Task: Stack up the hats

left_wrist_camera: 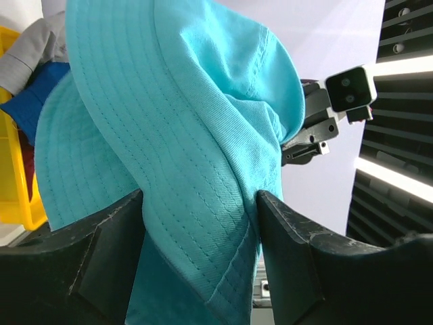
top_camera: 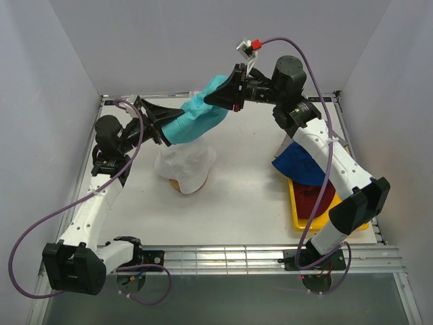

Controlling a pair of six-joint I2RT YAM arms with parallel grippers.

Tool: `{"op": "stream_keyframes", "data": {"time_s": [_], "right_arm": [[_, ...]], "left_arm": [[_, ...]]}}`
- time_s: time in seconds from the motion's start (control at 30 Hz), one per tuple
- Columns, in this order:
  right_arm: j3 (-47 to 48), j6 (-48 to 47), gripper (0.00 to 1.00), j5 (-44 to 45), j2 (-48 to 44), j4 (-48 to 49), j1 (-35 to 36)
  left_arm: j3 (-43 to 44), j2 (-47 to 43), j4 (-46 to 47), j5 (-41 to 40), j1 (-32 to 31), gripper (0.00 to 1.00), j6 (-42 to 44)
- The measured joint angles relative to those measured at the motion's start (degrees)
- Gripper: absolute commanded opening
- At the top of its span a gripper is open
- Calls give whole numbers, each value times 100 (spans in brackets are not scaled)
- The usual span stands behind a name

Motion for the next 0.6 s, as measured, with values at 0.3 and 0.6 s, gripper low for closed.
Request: {"op": "stream_keyframes", "data": {"time_s": [0.3,0.6], "right_arm": [[26,-289,8,-201,-61,-382,0],[330,-699,8,-186,70,-1165,66]], "left_arm": [[20,138,2,-76,0,57,356],[538,400,-595,-118,2,55,1541]]}}
